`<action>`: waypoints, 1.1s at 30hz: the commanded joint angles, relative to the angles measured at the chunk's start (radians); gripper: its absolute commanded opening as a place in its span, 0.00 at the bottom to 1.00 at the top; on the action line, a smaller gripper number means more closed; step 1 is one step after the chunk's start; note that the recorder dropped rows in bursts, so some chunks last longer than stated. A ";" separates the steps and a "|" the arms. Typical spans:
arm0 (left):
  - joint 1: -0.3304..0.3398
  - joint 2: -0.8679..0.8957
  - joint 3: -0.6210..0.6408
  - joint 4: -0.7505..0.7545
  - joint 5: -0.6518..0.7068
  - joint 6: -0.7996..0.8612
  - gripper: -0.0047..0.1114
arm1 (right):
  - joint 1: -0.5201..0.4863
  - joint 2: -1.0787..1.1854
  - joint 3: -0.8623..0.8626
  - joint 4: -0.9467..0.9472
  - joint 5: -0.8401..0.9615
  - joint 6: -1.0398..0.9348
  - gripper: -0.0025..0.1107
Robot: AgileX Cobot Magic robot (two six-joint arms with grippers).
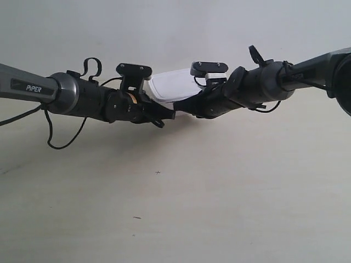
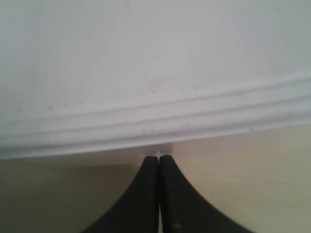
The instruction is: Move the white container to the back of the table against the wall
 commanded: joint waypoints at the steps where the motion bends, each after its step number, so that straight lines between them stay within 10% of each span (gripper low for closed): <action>1: 0.005 -0.006 -0.006 -0.002 -0.031 0.019 0.04 | -0.005 0.010 -0.041 -0.002 0.008 -0.011 0.02; 33: 0.057 0.094 -0.176 -0.002 0.042 0.174 0.04 | -0.005 0.010 -0.060 0.000 -0.096 -0.012 0.02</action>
